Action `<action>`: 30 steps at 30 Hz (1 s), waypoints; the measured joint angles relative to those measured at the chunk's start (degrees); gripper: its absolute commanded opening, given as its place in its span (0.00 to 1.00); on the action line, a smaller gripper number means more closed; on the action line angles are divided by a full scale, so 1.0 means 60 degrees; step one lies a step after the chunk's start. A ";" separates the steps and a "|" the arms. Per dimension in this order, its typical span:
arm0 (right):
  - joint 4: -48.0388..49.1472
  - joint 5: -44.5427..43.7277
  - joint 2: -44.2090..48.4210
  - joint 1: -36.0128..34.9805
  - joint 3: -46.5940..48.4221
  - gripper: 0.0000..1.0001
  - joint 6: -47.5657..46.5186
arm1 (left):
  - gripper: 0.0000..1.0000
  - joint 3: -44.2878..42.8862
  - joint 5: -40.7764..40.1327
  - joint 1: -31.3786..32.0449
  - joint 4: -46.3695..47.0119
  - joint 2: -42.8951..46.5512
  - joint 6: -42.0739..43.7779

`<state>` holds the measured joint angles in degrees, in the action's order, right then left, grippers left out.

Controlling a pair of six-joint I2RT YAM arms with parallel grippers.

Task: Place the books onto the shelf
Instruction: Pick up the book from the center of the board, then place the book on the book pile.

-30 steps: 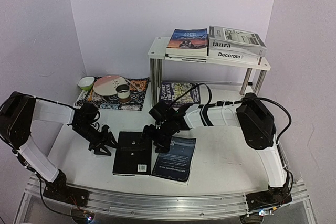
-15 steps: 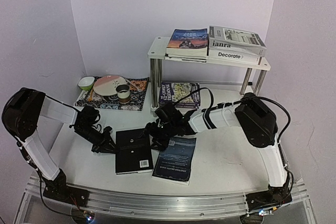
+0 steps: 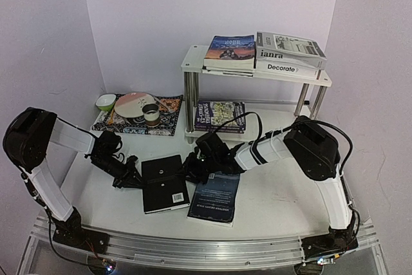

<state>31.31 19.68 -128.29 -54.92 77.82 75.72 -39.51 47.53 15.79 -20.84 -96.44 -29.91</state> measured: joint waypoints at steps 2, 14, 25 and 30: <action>0.0215 0.0029 0.0000 0.0007 -0.0127 0.18 -0.0106 | 0.00 0.0000 -0.0018 -0.0004 -0.0018 0.0000 -0.0007; -0.0015 0.0484 0.0900 0.0040 -0.0557 0.00 -0.0922 | 0.12 -0.0018 -0.0076 0.0102 -0.0124 0.0266 -0.0047; -0.5555 0.0641 0.3687 -0.0885 0.0448 0.00 -0.3923 | 0.26 -0.0874 -0.0182 0.0346 -0.0528 0.1603 -0.0994; -0.7661 0.0047 0.4116 -0.0878 0.0823 0.00 -0.4411 | 0.27 -0.1020 -0.0069 0.0423 -0.0572 0.2441 -0.1399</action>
<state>-14.66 19.97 -103.59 -60.18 82.76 49.25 -45.63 47.11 18.33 -24.27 -81.80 -38.30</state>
